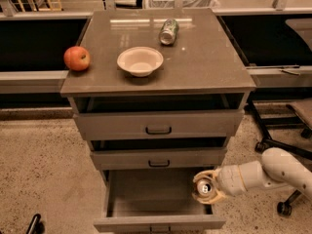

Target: Pick orange can from bottom drawer and place on counter

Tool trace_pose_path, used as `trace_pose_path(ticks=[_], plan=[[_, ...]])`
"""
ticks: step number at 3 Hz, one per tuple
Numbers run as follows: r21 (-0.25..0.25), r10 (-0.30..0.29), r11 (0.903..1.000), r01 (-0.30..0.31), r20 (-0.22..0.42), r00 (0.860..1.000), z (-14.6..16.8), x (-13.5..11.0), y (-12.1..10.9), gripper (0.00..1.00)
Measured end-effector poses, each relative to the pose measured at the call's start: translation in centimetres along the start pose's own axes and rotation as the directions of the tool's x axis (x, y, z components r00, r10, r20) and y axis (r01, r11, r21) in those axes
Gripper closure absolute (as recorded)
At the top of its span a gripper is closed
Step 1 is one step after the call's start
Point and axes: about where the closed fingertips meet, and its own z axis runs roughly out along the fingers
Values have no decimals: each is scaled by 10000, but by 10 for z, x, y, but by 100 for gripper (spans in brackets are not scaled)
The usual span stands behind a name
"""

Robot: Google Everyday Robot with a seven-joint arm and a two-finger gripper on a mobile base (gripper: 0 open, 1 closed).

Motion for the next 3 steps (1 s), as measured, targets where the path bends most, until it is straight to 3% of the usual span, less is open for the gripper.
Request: trace_pose_path(ticks=[1,2,3], plan=[[-890,-377,9956,297,-892,9953,2,-102,-54,100],[-1001,-757,9935,548,-2188,9728,-27,-186,-115,100],[4,-66,10000,70,-2809,9597,-109,-246,-155,100]])
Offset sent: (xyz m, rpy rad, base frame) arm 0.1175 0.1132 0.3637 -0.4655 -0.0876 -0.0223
